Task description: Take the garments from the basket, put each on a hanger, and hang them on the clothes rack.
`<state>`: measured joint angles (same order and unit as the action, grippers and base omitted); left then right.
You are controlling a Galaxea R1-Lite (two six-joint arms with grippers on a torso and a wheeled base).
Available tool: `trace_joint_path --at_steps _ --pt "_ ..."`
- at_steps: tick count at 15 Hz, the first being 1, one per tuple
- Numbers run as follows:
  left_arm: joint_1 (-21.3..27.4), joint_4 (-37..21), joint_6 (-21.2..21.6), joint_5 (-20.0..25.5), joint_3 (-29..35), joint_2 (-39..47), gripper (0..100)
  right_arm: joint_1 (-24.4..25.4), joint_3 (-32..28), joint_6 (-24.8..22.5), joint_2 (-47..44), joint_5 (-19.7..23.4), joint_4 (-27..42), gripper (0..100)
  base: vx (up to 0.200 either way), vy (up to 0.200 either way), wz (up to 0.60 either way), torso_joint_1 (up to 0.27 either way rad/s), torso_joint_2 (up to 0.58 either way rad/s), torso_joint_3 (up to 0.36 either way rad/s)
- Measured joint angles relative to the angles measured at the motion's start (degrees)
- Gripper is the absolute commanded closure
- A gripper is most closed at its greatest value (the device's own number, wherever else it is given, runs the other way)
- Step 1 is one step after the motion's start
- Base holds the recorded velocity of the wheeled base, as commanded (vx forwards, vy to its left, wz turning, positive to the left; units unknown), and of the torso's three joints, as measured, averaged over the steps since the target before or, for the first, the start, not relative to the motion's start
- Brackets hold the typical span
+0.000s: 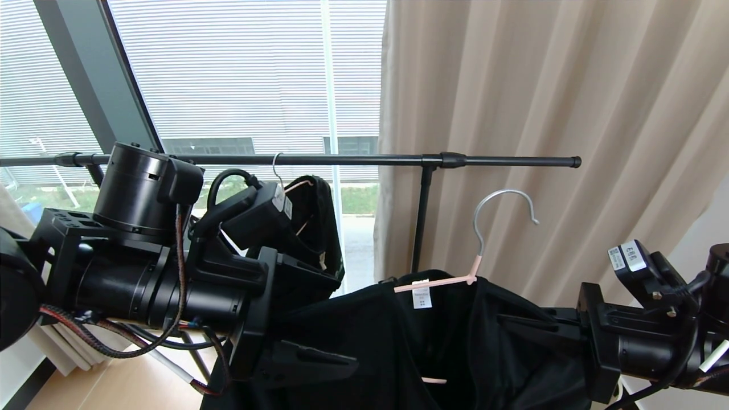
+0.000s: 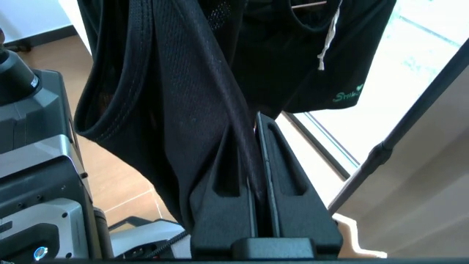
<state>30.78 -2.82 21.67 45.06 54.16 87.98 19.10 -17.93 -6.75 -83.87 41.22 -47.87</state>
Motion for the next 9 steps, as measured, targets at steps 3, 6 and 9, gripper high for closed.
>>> trace_joint_path --at_steps 3,6,9 --pt "1.02 0.04 0.13 -0.41 -0.33 0.89 0 0.33 0.05 -0.05 0.52 -0.02 0.11 100 0.0 0.0 0.0 0.0 0.0 0.0" --pt "1.77 0.13 0.13 -3.6 -0.63 1.74 0 0.84 0.22 -0.05 0.99 -0.09 0.2 100 0.0 0.0 0.0 0.0 0.0 0.0" --pt "2.12 0.2 0.24 -4.69 -0.74 1.99 100 0.88 0.24 -0.05 1.13 -0.13 0.17 100 0.0 0.0 0.0 0.0 0.0 0.0"
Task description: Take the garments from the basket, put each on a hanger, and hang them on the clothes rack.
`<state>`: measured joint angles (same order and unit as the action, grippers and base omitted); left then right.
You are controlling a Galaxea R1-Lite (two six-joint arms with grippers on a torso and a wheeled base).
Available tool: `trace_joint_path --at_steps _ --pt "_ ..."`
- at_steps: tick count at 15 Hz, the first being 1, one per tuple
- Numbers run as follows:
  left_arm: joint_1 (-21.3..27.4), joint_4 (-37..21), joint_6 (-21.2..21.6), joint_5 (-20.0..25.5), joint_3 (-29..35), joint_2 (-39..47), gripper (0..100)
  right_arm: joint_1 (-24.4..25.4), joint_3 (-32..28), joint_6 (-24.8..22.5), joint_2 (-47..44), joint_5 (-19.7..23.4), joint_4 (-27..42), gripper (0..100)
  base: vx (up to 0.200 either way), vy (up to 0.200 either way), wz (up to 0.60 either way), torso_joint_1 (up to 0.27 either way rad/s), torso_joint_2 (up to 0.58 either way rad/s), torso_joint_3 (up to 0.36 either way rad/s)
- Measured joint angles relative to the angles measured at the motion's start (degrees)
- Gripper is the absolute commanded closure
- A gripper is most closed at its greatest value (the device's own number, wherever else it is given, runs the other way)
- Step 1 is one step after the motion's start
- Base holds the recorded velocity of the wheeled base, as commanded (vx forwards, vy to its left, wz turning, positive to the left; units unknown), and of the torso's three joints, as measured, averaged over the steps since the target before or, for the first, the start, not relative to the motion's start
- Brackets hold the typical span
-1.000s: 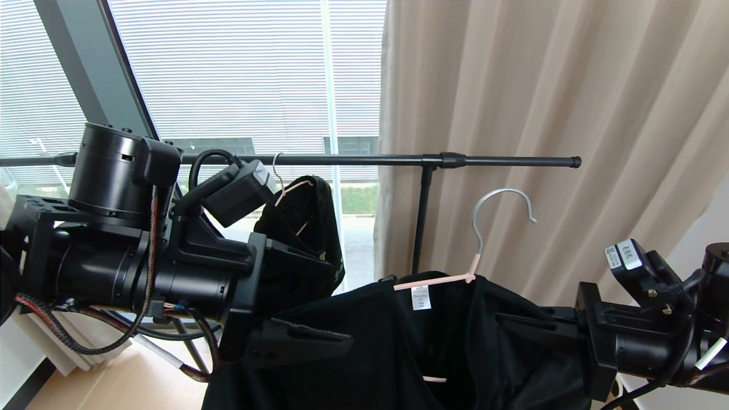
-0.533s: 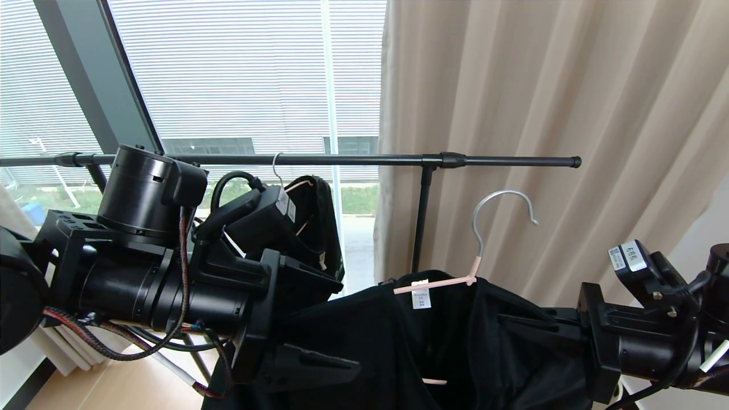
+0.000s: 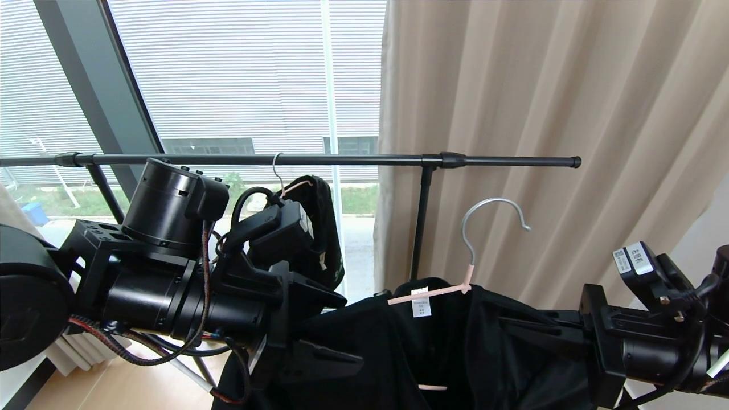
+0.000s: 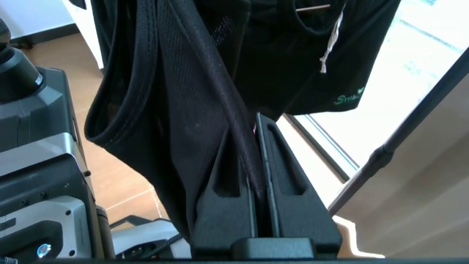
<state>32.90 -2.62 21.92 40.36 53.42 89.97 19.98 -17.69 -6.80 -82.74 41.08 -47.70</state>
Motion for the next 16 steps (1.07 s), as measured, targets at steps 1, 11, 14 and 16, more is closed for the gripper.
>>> trace_joint_path --at_steps 1,11,14,16 --pt "0.02 0.02 0.11 0.01 0.0 0.0 100 0.05 -0.02 0.05 0.02 -0.04 -0.04 100 0.0 0.0 0.0 0.0 0.0 0.0" --pt "-0.24 0.22 0.02 -0.18 -0.69 -1.71 100 -0.02 0.02 -0.01 0.11 -0.02 -0.2 0 0.0 0.0 0.0 0.0 0.0 0.0" --pt "-0.85 0.27 0.06 -0.1 -0.98 -2.82 100 -0.69 0.17 -0.55 0.55 0.05 -0.09 0 0.0 0.0 0.0 0.0 0.0 0.0" --pt "-2.04 0.44 0.06 -0.1 -1.57 -3.89 100 -1.52 0.24 -0.61 1.1 0.13 -0.11 0 0.0 0.0 0.0 0.0 0.0 0.0"
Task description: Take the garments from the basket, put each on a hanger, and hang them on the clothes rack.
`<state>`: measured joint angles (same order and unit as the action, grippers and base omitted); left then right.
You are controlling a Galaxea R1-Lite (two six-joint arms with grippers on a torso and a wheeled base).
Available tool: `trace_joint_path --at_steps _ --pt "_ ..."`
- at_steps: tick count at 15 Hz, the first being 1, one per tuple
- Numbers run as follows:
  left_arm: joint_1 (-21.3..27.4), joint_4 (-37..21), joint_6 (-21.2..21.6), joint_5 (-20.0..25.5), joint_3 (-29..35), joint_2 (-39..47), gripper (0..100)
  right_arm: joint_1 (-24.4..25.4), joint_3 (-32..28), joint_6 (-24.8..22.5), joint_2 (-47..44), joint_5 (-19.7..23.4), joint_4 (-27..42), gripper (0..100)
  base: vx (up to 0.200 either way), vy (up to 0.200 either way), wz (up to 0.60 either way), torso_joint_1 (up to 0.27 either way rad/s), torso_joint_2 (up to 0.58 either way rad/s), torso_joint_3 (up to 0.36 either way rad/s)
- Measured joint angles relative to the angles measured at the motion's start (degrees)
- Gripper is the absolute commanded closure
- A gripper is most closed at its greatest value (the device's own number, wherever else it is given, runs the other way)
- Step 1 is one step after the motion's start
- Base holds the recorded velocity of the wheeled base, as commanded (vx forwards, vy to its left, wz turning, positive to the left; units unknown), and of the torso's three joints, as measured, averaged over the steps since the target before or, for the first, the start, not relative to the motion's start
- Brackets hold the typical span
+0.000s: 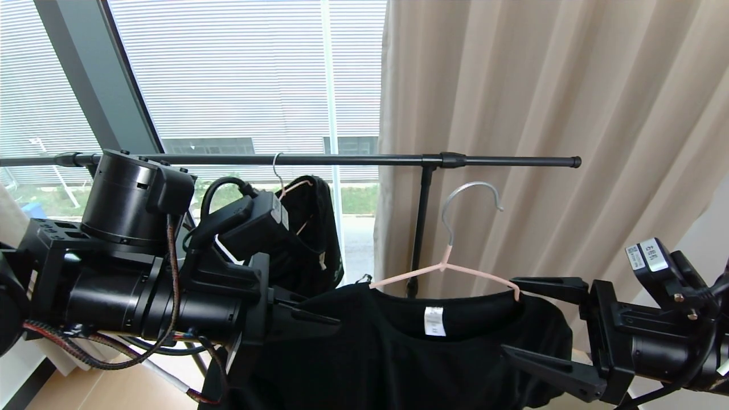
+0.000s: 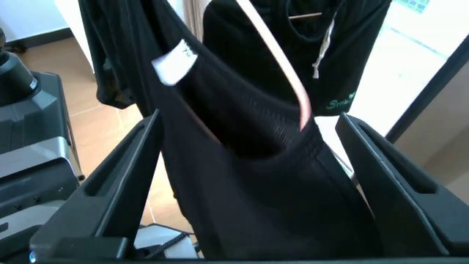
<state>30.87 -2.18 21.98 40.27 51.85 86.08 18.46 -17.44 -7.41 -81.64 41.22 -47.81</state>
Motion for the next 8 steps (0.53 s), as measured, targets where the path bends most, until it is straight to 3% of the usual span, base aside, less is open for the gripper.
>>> trace_joint_path --at_steps 8 --pt "-6.28 0.05 -0.72 0.16 -5.63 -7.78 100 -2.36 -0.74 0.05 1.57 0.17 0.02 0 0.0 0.0 0.0 0.0 0.0 0.0"
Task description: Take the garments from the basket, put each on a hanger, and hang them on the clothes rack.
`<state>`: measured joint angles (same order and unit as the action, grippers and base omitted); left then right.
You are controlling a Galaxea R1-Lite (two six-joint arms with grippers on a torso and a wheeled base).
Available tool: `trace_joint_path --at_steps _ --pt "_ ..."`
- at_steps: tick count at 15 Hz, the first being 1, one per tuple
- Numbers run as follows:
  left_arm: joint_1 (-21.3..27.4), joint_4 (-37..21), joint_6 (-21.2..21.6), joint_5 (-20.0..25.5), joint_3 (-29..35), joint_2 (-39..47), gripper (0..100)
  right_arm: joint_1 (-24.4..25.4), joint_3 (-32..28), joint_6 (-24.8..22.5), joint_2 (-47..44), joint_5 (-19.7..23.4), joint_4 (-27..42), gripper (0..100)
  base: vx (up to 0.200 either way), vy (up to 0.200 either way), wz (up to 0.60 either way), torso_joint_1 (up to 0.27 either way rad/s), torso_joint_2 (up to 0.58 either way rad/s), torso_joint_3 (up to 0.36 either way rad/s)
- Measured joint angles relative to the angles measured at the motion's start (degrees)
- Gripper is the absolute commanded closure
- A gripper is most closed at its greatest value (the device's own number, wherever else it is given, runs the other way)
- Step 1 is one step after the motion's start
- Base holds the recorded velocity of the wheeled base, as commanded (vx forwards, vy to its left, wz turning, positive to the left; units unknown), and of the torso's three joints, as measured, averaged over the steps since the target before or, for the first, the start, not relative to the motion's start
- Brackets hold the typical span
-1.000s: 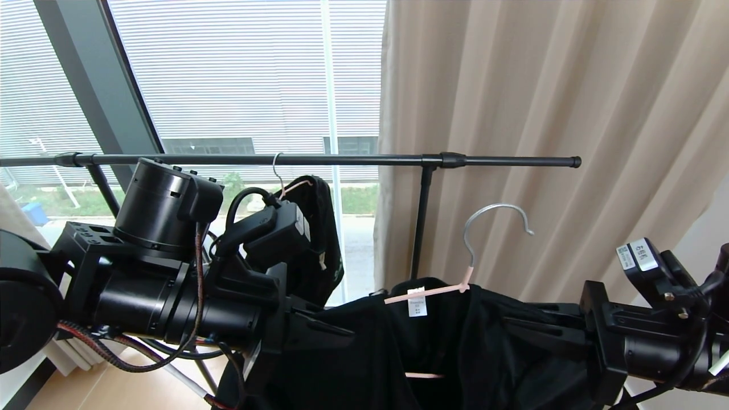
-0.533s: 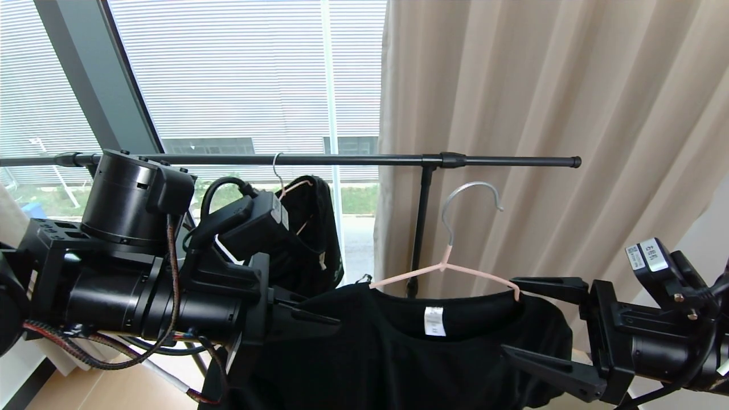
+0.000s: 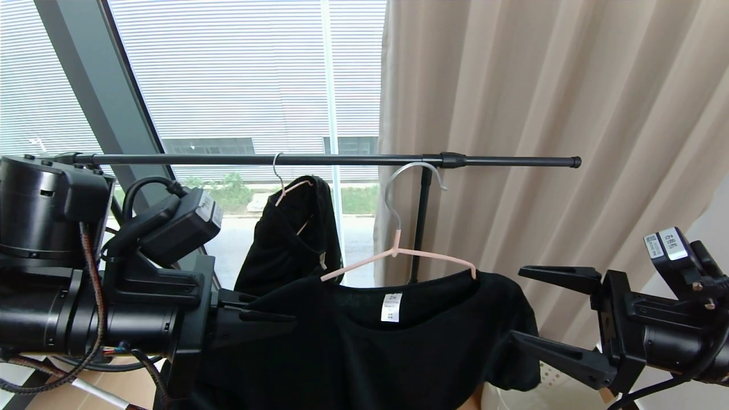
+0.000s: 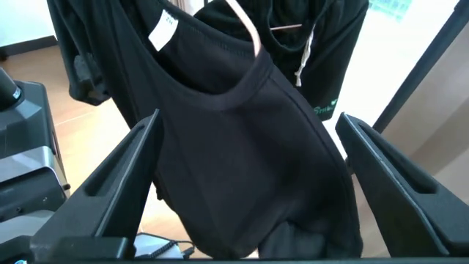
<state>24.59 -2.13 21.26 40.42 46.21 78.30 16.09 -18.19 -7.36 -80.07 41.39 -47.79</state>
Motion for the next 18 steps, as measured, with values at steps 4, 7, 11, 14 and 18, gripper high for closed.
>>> trace_joint_path --at_steps 4,7,11,14,18 --pt "-4.14 0.02 -1.65 -0.02 -3.39 -3.55 100 -0.02 -0.79 0.06 0.2 -0.5 0.13 0 0.0 0.0 0.0 0.0 0.0 0.0" --pt "-6.44 0.02 -6.75 -0.96 -3.94 -4.82 100 -0.02 -1.62 0.37 0.27 -3.32 0.44 0 0.0 0.0 0.0 0.0 0.0 0.0" --pt "-7.81 0.02 -10.9 -5.45 -3.0 -4.84 100 0.37 -3.78 6.33 0.63 -7.38 0.63 0 0.0 0.0 0.0 0.0 0.0 0.0" --pt "-8.06 0.06 -13.79 -6.33 -2.91 -4.63 100 0.39 -5.73 9.24 1.02 -9.12 0.72 0 0.0 0.0 0.0 0.0 0.0 0.0" --pt "-8.28 1.18 -17.65 -11.58 -0.73 -2.3 100 2.06 -8.94 9.41 1.01 -17.97 7.5 0 0.0 0.0 0.0 0.0 0.0 0.0"
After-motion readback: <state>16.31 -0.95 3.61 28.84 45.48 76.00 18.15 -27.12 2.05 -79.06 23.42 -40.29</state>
